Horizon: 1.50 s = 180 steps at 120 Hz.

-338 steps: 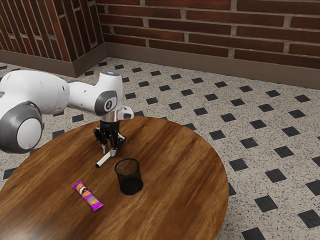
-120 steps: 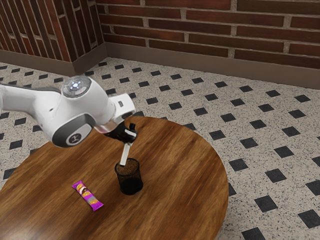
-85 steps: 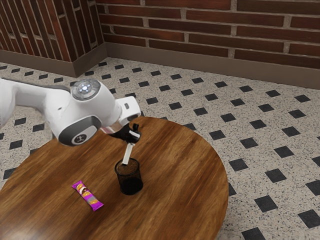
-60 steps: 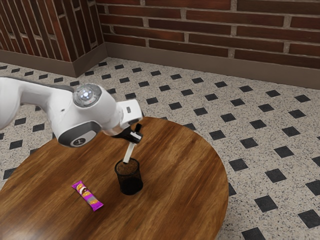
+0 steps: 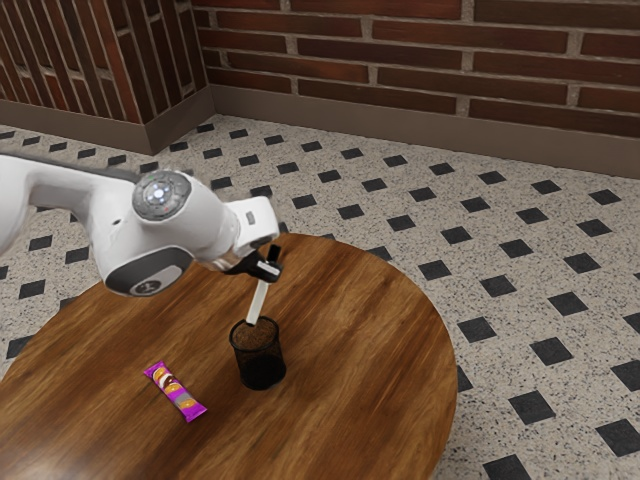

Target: Put the marker into the pen holder.

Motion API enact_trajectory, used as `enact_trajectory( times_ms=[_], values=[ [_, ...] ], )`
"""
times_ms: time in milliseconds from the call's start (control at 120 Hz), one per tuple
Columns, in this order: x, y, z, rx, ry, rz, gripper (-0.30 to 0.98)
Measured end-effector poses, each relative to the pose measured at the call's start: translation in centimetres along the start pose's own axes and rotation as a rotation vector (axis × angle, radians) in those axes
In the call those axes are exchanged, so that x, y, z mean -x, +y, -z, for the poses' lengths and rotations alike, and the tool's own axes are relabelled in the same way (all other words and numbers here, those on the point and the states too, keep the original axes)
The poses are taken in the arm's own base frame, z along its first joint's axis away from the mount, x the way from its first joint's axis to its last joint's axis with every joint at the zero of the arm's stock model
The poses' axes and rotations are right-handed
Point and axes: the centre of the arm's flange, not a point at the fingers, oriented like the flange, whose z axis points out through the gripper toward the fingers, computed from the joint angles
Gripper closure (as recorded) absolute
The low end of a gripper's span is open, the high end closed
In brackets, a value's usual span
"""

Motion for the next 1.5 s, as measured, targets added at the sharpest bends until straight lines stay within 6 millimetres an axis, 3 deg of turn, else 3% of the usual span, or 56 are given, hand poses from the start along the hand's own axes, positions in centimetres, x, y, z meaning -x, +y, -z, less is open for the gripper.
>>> enact_trajectory(
  times_ms=[333, 517, 650, 767, 858, 950, 1017, 1092, 1233, 1500],
  values=[
    [1.2, 0.9, 0.9, 0.001, 0.001, 0.018, 0.79],
    [1.3, 1.0, 0.8, -0.003, -0.006, 0.039, 0.39],
    [0.8, 0.9, 1.0, -0.013, -0.006, 0.054, 0.21],
    [-4.2, -2.1, 2.8, -0.061, 0.04, 0.142, 0.12],
    [-13.4, -4.9, 7.0, -0.061, 0.032, 0.336, 0.08],
    [-18.8, -7.3, 11.8, -0.062, -0.05, 0.423, 0.05],
    [-20.7, -8.8, 15.4, -0.068, -0.128, 0.44, 0.04],
    [-20.2, -9.9, 16.7, -0.079, -0.242, 0.431, 0.03],
    [-18.2, -11.5, 16.9, -0.084, -0.41, 0.398, 0.01],
    [-14.8, -14.2, 14.2, -0.063, -0.579, 0.356, 0.0]
  ],
)
